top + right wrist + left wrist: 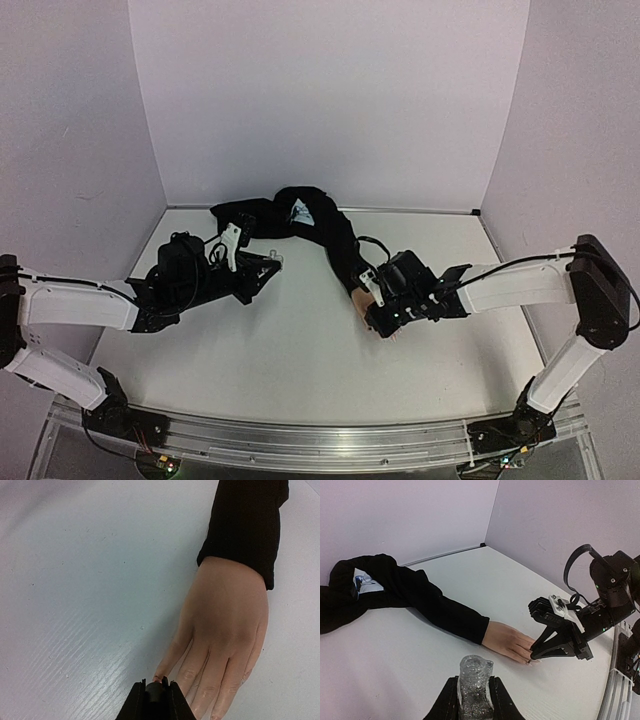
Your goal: Paint the nails
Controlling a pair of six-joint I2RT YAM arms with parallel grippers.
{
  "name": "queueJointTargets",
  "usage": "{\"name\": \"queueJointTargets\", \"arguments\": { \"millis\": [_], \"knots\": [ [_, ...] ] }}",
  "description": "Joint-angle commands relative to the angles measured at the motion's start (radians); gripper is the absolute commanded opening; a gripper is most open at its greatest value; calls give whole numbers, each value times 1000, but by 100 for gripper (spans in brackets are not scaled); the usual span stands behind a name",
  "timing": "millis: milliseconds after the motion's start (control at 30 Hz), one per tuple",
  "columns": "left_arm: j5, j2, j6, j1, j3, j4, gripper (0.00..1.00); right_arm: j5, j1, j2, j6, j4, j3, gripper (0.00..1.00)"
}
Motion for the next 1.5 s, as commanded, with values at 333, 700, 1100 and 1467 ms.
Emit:
{"name": "queueJointTargets", "arguments": {
  "millis": [333,700,1100,1467],
  "knots": [
    [-2,-30,10,-1,14,29,0,21,14,22,-5,8,45,0],
    [-4,-32,10,-1,11,26,0,40,17,34,-1,2,42,0],
    [-1,-26,11,0,14,25,0,42,18,42,-4,-11,52,0],
    [1,-24,10,-1,14,24,0,45,25,23,-7,-20,33,0]
  ]
}}
